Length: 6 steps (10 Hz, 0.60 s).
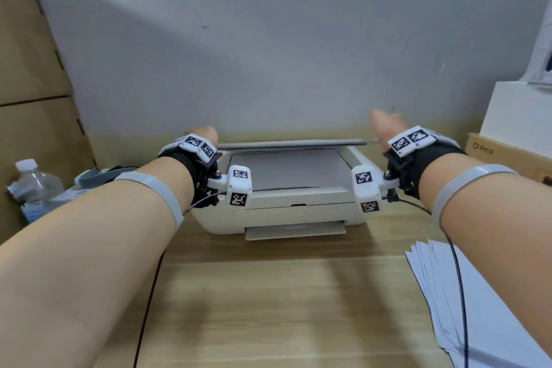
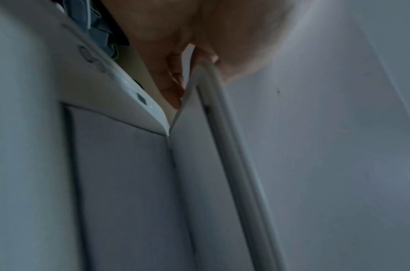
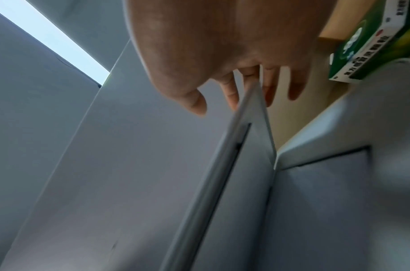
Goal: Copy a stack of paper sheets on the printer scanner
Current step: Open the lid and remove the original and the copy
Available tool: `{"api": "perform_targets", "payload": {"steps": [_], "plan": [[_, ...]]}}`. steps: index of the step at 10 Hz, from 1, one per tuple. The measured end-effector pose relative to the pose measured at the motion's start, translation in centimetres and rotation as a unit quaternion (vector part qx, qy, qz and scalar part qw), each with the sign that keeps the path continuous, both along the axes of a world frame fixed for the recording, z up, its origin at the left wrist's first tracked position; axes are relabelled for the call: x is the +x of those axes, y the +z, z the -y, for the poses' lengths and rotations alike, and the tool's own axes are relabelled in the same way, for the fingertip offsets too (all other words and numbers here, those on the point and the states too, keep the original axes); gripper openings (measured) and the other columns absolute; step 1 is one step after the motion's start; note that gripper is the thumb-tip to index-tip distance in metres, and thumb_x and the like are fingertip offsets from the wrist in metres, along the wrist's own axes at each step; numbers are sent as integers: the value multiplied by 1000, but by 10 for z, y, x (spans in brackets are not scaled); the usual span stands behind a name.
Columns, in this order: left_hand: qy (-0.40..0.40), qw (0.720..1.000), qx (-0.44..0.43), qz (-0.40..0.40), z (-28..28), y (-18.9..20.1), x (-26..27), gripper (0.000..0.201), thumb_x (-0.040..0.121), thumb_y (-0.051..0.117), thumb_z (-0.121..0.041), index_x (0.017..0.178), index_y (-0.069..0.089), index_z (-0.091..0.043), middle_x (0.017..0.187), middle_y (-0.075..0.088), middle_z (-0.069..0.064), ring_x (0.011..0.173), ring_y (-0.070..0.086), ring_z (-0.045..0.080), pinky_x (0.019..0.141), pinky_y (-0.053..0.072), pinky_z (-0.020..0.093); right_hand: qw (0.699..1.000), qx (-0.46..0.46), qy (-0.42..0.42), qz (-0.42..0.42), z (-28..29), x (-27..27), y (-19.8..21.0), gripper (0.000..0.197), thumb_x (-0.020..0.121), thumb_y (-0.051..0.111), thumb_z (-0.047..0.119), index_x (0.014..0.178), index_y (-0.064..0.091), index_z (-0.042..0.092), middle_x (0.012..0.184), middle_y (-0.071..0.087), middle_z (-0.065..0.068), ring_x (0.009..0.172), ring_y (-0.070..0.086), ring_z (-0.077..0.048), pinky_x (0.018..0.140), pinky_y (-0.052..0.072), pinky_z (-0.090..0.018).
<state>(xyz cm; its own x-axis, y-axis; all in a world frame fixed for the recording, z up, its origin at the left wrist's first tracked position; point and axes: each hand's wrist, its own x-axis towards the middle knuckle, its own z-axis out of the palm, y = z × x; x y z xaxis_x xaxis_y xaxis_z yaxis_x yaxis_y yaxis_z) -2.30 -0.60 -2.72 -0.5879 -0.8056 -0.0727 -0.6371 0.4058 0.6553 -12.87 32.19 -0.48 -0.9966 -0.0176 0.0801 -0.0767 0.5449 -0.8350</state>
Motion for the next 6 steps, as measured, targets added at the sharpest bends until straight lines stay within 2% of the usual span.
{"api": "perform_targets", "payload": {"steps": [1, 2, 3, 4, 5, 6], "plan": [[23, 949, 104, -296, -41, 37, 34, 28, 89, 59, -33, 94, 60, -5, 84, 66, 13, 88, 66, 35, 81, 54, 35, 988, -144, -25, -40, 3, -37, 18, 76, 77, 37, 58, 129, 52, 5, 122, 57, -18, 108, 56, -38, 99, 45, -45], [67, 885, 186, -422, -20, 42, 5, 55, 82, 42, -58, 93, 64, -9, 82, 69, 9, 88, 70, 30, 90, 55, 41, 969, -237, 39, -55, 10, -40, 32, 88, 81, 37, 69, 143, 40, 6, 146, 44, -19, 133, 45, -37, 108, 40, -52], [45, 900, 152, -407, -6, 41, -10, 80, 58, 38, -73, 101, 68, -11, 100, 72, 11, 98, 67, 30, 95, 51, 45, 962, -258, 78, -36, 21, -36, 40, 77, 94, 34, 63, 152, 30, 13, 154, 35, -12, 141, 37, -31, 112, 35, -50], [20, 918, 124, -376, 2, 45, -26, 85, 64, 35, -71, 114, 65, -9, 115, 68, 13, 106, 63, 32, 98, 49, 45, 972, -220, 81, -2, 25, -61, 38, 90, 77, 34, 78, 149, 36, 23, 149, 43, -3, 131, 47, -32, 105, 41, -52], [13, 922, 111, -370, -1, 50, -38, 76, 79, 37, -68, 111, 65, -5, 116, 67, 15, 107, 62, 32, 98, 48, 43, 983, -163, 81, 11, 36, -79, 36, 82, 85, 32, 72, 150, 34, 23, 153, 38, -2, 134, 43, -33, 107, 37, -55], [12, 943, 80, -321, 5, 49, -59, 74, 92, 33, -63, 114, 64, 0, 122, 62, 20, 114, 57, 36, 101, 43, 41, 996, -53, 76, 0, 49, -82, 41, 64, 101, 25, 52, 150, 34, 12, 155, 35, -10, 139, 38, -32, 114, 30, -50]]}}
